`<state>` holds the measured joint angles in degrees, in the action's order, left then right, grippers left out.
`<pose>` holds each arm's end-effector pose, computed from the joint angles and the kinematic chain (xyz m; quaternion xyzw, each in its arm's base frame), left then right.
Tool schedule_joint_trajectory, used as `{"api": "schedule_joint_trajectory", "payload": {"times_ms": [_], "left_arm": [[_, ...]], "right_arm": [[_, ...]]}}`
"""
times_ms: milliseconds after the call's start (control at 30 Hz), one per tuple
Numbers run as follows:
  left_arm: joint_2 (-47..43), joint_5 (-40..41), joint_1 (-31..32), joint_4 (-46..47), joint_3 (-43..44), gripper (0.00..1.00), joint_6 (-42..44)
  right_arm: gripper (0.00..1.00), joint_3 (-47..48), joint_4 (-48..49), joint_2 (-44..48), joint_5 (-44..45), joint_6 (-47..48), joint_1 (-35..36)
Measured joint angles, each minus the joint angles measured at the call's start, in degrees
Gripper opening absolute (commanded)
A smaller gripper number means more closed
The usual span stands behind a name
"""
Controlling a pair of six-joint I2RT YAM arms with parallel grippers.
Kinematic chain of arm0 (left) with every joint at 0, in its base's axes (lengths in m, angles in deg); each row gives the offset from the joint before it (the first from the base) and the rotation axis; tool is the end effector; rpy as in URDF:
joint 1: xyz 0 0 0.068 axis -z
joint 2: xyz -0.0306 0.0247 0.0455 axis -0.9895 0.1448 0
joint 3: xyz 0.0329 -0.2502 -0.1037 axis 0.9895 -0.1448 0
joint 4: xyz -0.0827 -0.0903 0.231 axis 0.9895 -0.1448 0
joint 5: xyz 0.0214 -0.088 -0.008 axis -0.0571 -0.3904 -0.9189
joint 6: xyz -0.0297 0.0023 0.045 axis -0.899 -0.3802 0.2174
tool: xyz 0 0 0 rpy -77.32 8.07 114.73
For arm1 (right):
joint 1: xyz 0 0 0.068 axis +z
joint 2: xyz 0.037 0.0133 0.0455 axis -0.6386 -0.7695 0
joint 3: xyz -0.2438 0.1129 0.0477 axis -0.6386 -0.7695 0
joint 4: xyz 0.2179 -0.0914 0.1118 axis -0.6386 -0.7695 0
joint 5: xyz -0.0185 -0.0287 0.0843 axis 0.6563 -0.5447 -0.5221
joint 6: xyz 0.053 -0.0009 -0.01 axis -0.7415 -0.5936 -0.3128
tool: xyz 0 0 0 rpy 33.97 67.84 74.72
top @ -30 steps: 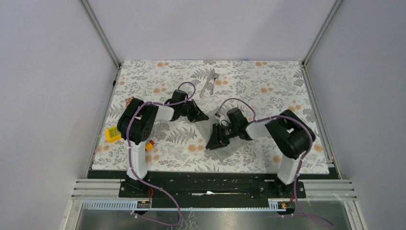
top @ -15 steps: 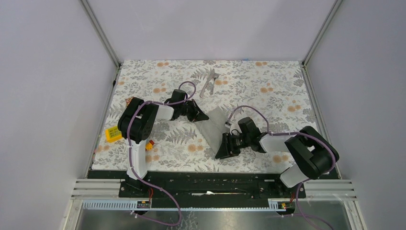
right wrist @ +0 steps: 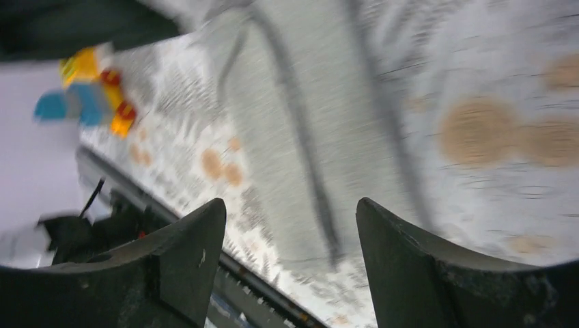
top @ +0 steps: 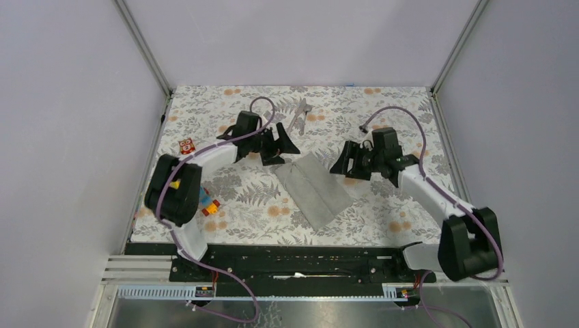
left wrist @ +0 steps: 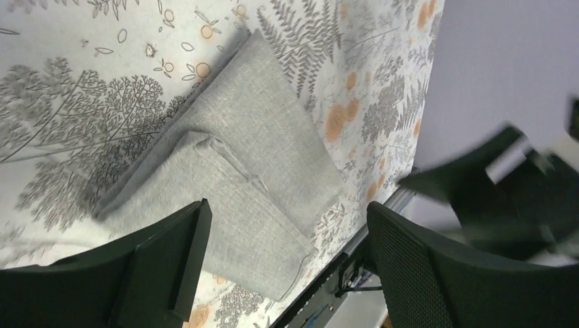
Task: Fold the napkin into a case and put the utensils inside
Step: Smooth out the 2/3-rectangle-folded napkin at the center of the board, then rotate the 2/3-rectangle-folded napkin at the center of the board.
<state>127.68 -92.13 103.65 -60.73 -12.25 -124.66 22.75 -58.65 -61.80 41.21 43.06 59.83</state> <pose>0.3509 -0.1640 0.1860 -0.0662 0.8818 -0.4416 0.1516 0.2453 0.1073 0.2426 -0.0530 0.8820 0.3605 0.2989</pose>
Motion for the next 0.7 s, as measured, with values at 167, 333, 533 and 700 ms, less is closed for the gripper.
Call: {"api": "schedule_joint_trajectory", "payload": {"times_ms": [167,333,533,700], "left_arm": [[-12.9,5.4,-0.8,-5.1,-4.9,0.72,2.8],[-16.0,7.6,-1.2,-5.0,-16.9,0.56,1.3],[-8.2,7.3,-0.6,-3.7,-18.8,0.43,-2.4],[-1.9,9.6,0.2,-1.9,-11.8,0.42,-3.3]], "right_arm": [[0.69,3.1,-3.5,-10.8,3.1,1.7,-7.9],[0.57,2.1,-4.1,-15.8,3.6,3.4,-8.5],[0.39,-4.1,1.4,-16.7,1.3,3.1,-8.5],[0.34,-11.4,8.3,-13.9,-2.5,-0.6,-8.6]]}}
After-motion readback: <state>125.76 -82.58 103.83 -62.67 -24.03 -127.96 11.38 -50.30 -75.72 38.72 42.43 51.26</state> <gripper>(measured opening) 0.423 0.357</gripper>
